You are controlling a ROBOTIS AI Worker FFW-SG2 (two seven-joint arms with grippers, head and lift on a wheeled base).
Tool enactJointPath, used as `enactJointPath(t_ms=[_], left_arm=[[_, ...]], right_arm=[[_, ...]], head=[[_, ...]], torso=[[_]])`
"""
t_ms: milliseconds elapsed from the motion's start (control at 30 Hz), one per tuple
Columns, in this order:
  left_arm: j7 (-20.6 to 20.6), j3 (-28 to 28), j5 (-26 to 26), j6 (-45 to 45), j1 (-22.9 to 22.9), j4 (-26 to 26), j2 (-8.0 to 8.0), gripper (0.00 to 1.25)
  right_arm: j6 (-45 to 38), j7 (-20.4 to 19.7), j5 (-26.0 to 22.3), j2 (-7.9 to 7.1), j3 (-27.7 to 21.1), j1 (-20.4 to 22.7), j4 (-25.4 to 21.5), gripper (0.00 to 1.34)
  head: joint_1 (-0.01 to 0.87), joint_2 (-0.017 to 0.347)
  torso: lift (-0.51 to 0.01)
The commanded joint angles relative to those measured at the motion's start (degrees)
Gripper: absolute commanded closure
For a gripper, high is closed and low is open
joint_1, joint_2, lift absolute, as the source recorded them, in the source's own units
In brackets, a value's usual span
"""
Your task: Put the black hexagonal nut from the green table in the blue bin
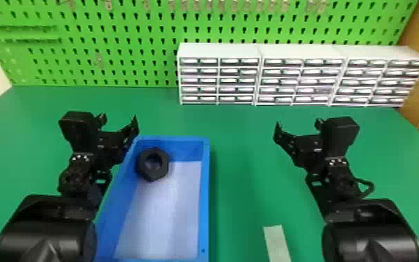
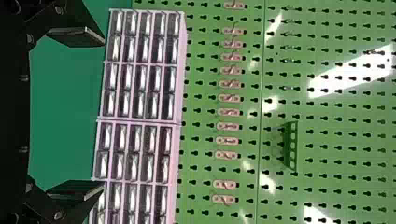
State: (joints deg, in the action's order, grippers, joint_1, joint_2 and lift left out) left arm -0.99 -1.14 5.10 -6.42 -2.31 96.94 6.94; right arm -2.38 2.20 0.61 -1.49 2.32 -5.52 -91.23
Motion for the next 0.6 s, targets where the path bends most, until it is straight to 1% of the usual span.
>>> enactJointPath(t_ms=[0,567], left_arm=[[0.02,-0.09,0.0,0.0,0.02,0.0,0.0,0.49],[0.02,-0.09,0.0,0.0,0.02,0.0,0.0,0.49]], right_arm=[[-0.08,0.0,0.0,0.0,-0.03,-0.02,0.0,0.21],[-0.08,0.0,0.0,0.09,-0.3,0.07,0.0,0.21]], head=[[0.686,0.051],[0.686,0.051]], torso=[[-0.096],[-0.096]])
